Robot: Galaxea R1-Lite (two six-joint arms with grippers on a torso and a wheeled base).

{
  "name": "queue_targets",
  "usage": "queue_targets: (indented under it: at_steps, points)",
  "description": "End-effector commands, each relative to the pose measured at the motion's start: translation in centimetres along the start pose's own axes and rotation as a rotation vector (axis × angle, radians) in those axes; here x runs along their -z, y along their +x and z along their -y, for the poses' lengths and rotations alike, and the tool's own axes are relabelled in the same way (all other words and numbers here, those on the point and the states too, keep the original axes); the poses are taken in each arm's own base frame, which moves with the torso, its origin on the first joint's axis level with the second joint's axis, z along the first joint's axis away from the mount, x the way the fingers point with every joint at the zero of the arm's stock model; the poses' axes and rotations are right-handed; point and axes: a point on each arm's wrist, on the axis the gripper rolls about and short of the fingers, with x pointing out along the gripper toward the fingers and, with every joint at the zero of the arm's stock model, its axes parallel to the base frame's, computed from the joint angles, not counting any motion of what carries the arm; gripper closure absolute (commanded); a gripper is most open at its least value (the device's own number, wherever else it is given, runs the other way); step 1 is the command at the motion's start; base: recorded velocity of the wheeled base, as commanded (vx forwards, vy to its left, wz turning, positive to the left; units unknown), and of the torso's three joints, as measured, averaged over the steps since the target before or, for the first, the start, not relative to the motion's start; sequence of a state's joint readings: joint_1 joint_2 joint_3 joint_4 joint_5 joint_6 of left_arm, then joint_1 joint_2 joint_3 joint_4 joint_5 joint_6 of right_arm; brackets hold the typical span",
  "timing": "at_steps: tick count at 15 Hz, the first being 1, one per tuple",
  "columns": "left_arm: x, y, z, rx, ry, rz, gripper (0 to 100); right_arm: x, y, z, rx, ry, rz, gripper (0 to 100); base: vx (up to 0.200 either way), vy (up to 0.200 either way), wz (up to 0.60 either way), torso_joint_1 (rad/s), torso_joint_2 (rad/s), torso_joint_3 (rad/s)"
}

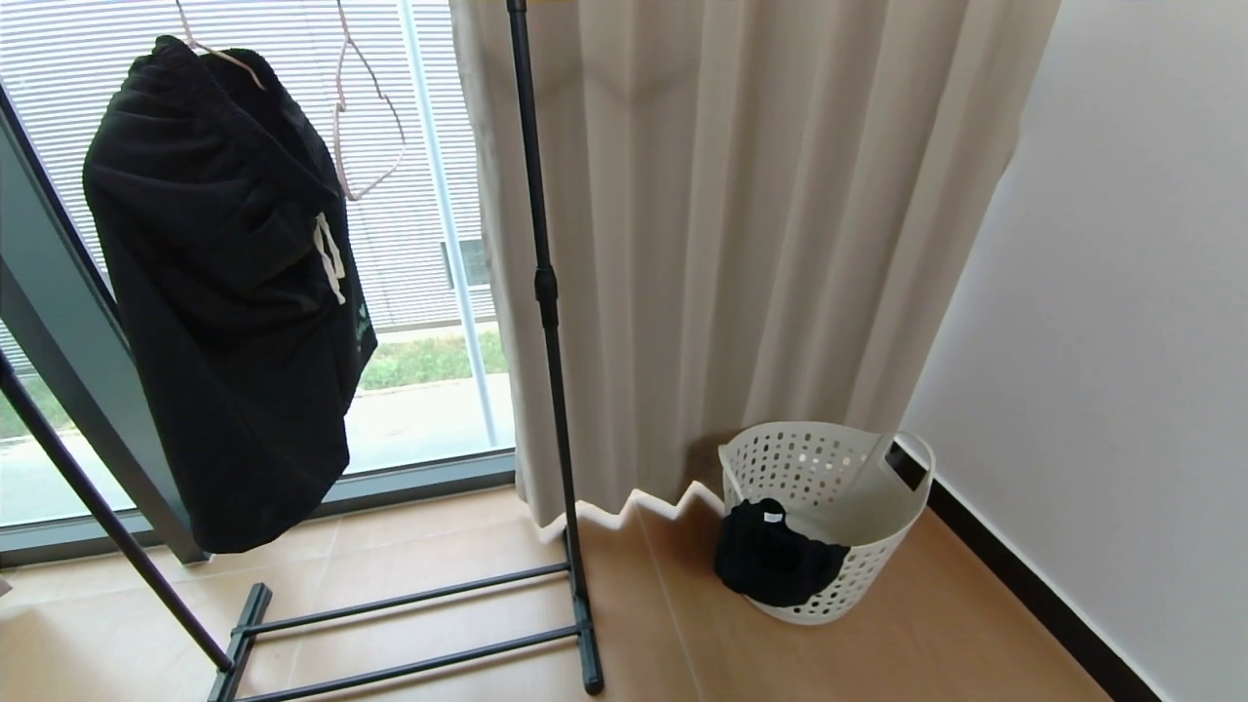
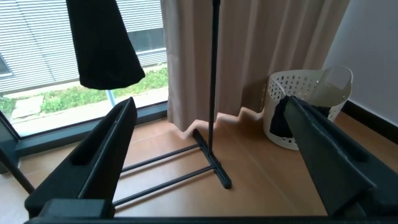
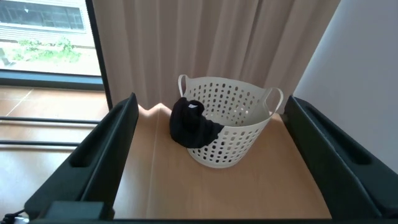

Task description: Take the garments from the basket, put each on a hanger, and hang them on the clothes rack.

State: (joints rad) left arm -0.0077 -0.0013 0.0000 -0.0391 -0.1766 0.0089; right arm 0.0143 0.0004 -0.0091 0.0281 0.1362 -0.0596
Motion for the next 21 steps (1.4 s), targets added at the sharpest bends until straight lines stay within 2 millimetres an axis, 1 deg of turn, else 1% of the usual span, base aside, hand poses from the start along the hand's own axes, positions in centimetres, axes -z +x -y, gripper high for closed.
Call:
queue_targets:
  at_steps: [1, 7, 10, 17, 19, 21]
  points:
    - [-0.01, 0.01, 0.0, 0.0, 0.0, -0.001, 0, -0.01, 0.0, 0.0, -0.001, 0.0, 0.001, 0, 0.0, 0.0, 0.0, 0.0, 0.0, 0.0]
    - [-0.01, 0.01, 0.0, 0.0, 0.0, -0.001, 0, 0.01, 0.0, 0.0, -0.001, 0.0, 0.0, 0, 0.0, 0.0, 0.0, 0.0, 0.0, 0.0]
    - [-0.01, 0.01, 0.0, 0.0, 0.0, -0.001, 0, -0.01, 0.0, 0.0, -0.001, 0.0, 0.001, 0, 0.0, 0.0, -0.6, -0.002, 0.01, 0.001]
    - [-0.01, 0.01, 0.0, 0.0, 0.0, -0.001, 0, -0.01, 0.0, 0.0, -0.001, 0.0, 0.001, 0, 0.0, 0.0, 0.0, 0.0, 0.0, 0.0]
    - [-0.01, 0.01, 0.0, 0.0, 0.0, -0.001, 0, -0.01, 0.0, 0.0, -0.001, 0.0, 0.001, 0, 0.0, -0.2, 0.0, 0.0, 0.0, 0.002]
    - [-0.01, 0.01, 0.0, 0.0, 0.0, -0.001, 0, -0.01, 0.0, 0.0, -0.001, 0.0, 0.001, 0, 0.2, -0.2, 0.0, -0.002, 0.0, 0.005]
